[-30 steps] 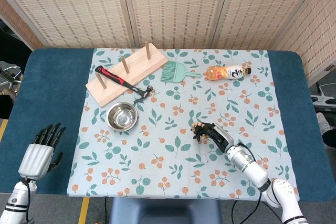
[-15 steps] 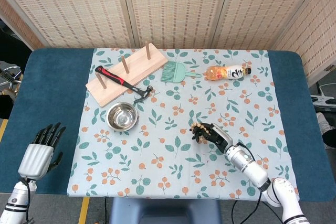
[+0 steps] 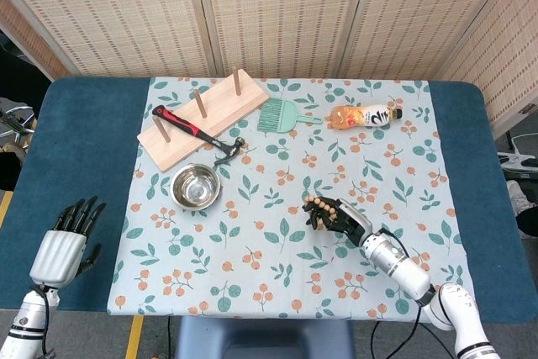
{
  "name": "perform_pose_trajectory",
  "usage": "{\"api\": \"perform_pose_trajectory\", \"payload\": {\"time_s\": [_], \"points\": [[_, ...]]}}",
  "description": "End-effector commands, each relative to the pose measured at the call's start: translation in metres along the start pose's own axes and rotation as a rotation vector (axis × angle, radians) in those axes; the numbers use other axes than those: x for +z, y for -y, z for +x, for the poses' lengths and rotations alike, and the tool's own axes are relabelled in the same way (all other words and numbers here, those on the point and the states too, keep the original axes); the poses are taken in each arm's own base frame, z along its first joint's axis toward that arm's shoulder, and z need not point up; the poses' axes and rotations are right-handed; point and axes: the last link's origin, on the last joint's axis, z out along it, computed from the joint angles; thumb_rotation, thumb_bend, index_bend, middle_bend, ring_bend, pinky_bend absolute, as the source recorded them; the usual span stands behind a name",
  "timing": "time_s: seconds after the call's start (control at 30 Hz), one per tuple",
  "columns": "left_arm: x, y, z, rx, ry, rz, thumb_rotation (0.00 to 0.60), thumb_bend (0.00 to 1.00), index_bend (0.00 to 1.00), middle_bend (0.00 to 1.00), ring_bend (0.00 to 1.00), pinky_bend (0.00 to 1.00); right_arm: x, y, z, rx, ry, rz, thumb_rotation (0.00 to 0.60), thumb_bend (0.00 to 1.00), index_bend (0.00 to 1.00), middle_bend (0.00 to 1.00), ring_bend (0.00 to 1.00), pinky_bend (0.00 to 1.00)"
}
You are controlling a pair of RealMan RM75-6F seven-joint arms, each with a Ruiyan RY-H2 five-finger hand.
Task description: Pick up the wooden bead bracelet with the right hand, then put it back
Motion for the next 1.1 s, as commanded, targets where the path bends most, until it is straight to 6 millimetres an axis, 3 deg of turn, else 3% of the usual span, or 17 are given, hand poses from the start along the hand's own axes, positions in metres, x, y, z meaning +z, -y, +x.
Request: {"api": "perform_pose_trajectory", "payload": {"time_s": [0.03,0.17,0.23,0.27,0.3,0.37,0.53,0.77,0.87,0.93,1.1], "points": [[0.0000,0.0000,0.0001,0.000,-0.001,0.000,0.600,0.44,0.00,0.00,0.00,0.16,0.0003,-0.0008,0.0000,-0.002,0.004,-0.003,0.593,1.00,0.39,0.60,0.16,0.34],[0.0000,0.0000,0.0001,0.000,-0.001,-0.001,0.600,0.44,0.00,0.00,0.00,0.16,0.0000,-0.0017,0.0000,-0.031,0.006,-0.006,0.585,1.00,0.37,0.58,0.15,0.33],[0.0000,-0.0002,0.0002,-0.001,0.000,-0.002,0.600,0.44,0.01,0.00,0.00,0.16,-0.0008,-0.0031,-0.0002,-0.041,0.003,-0.007,0.505,1.00,0.35,0.57,0.14,0.31],[0.0000,-0.0003,0.0002,-0.001,0.000,-0.002,0.600,0.44,0.01,0.00,0.00,0.16,-0.0011,-0.0034,-0.0002,-0.048,0.003,-0.009,0.438,0.96,0.34,0.56,0.14,0.29],[0.0000,-0.0005,0.0002,-0.001,0.000,-0.003,0.600,0.44,0.01,0.00,0.00,0.16,-0.0012,-0.0033,-0.0002,-0.051,0.003,-0.009,0.382,0.88,0.34,0.56,0.14,0.28],[0.0000,-0.0005,0.0002,-0.001,0.000,-0.003,0.600,0.44,0.01,0.00,0.00,0.16,-0.0013,-0.0033,-0.0002,-0.052,0.003,-0.008,0.345,0.79,0.34,0.56,0.14,0.28],[0.0001,-0.0013,-0.0001,-0.002,0.001,-0.005,0.600,0.44,0.01,0.00,0.00,0.16,-0.0027,-0.0034,0.0002,-0.077,0.004,-0.014,0.178,0.30,0.35,0.56,0.14,0.26],[0.0003,-0.0018,-0.0006,-0.002,0.004,-0.006,0.600,0.44,0.01,0.00,0.00,0.17,-0.0035,-0.0031,-0.0024,-0.100,0.028,-0.010,0.083,0.17,0.38,0.56,0.14,0.25],[0.0002,-0.0016,-0.0005,-0.001,0.003,-0.006,0.600,0.44,0.01,0.00,0.00,0.17,-0.0030,-0.0034,-0.0034,-0.106,0.034,-0.009,0.079,0.16,0.39,0.56,0.14,0.25],[0.0002,-0.0013,-0.0004,-0.001,0.003,-0.005,0.600,0.44,0.01,0.00,0.00,0.17,-0.0030,-0.0030,-0.0050,-0.093,0.045,-0.004,0.081,0.22,0.40,0.56,0.14,0.25],[-0.0005,-0.0011,0.0002,-0.004,0.001,-0.005,0.600,0.44,0.01,0.00,0.00,0.17,-0.0020,-0.0028,-0.0087,-0.078,0.068,0.004,0.121,0.63,0.43,0.56,0.14,0.25]]}}
